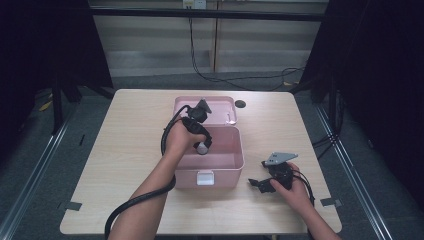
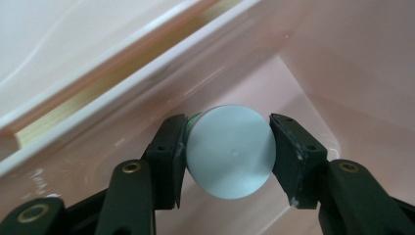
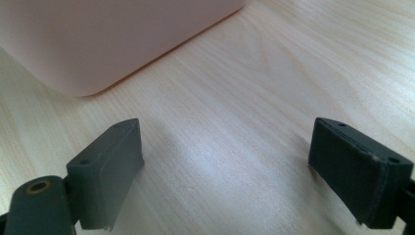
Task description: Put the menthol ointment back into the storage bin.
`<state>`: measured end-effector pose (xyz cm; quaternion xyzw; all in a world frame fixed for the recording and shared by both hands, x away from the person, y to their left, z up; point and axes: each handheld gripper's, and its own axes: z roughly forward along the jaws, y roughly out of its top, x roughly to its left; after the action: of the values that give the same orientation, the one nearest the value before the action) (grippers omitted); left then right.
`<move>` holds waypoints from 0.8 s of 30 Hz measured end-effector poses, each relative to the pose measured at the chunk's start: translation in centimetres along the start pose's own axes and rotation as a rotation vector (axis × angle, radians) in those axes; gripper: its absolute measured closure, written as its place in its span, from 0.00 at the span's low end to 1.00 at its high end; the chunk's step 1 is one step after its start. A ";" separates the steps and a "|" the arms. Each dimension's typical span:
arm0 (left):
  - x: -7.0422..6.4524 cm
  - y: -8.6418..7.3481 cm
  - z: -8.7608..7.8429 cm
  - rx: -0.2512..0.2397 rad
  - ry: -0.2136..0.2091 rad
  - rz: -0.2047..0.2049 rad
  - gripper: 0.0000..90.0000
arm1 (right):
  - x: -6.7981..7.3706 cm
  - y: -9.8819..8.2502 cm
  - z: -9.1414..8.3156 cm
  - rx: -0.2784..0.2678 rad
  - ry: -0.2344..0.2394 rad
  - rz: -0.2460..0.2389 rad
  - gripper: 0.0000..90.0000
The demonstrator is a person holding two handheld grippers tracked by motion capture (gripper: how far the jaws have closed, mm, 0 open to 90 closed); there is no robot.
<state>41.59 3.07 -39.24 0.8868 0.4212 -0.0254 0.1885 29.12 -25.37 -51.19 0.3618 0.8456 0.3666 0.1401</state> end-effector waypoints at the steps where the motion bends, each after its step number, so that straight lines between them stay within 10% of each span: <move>1: 0.0 0.0 0.2 -0.006 0.001 0.000 0.55 | 0.0 0.0 0.0 0.000 0.000 0.000 0.13; 24: -0.1 -0.2 2.5 -0.008 -0.001 0.004 0.55 | 0.0 0.0 0.0 0.000 0.000 -0.001 0.13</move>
<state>41.70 2.26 -41.56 0.8870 0.4192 -0.0237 0.1922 29.12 -25.37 -51.19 0.3615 0.8457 0.3667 0.1403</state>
